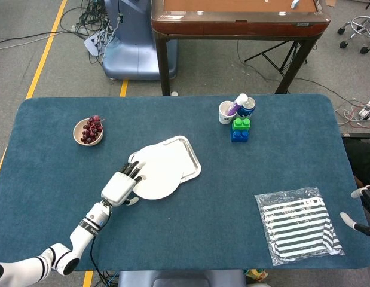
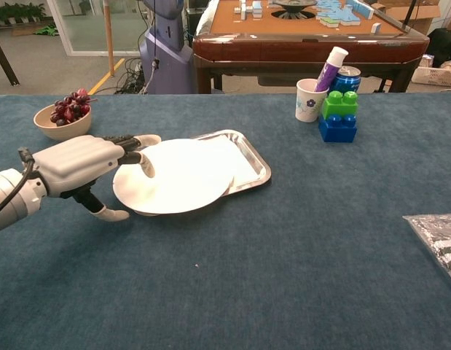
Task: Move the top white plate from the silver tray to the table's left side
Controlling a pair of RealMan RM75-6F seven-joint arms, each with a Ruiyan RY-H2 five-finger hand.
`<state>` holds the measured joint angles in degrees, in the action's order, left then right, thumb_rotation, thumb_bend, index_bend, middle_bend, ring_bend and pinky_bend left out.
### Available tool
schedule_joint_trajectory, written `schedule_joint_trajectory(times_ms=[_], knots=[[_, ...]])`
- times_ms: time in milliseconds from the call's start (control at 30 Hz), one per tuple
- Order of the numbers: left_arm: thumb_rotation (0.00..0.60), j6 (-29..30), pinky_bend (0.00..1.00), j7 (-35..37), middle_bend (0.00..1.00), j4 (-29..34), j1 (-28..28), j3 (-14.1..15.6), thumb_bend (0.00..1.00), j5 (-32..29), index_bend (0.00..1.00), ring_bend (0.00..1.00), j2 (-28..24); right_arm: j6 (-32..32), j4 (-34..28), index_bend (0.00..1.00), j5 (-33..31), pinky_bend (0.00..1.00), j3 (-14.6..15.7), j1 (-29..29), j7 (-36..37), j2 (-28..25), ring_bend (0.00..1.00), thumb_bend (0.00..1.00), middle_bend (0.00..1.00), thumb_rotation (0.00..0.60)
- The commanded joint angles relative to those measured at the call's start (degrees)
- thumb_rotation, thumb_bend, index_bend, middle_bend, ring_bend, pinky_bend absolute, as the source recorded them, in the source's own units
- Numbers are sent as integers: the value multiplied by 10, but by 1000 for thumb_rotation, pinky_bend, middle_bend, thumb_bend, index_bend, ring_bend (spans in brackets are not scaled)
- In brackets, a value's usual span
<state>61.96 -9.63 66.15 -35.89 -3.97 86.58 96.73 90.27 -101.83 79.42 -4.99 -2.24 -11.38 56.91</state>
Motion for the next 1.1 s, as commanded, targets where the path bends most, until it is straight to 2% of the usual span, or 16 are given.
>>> schedule_joint_trajectory(times_ms=[33, 767, 967, 1100], knots=[[600, 4, 125, 6, 0, -8, -1, 2, 169, 3, 328, 0, 4, 1, 0, 456, 1, 409, 0, -1, 1, -1, 344, 113, 400, 600], [600, 21, 146, 19, 0, -45, -2, 14, 178, 16, 360, 0, 24, 9, -3, 456, 2, 409, -4, -5, 9, -6, 345, 188, 400, 600], [600, 21, 149, 19, 0, -45, -1, 14, 269, 12, 365, 0, 26, 9, -3, 456, 2, 409, -4, -6, 8, -7, 345, 191, 400, 600], [600, 21, 149, 17, 0, -43, 0, 14, 285, 11, 366, 0, 24, 9, -4, 456, 2, 409, -4, -6, 8, -7, 344, 191, 400, 600]])
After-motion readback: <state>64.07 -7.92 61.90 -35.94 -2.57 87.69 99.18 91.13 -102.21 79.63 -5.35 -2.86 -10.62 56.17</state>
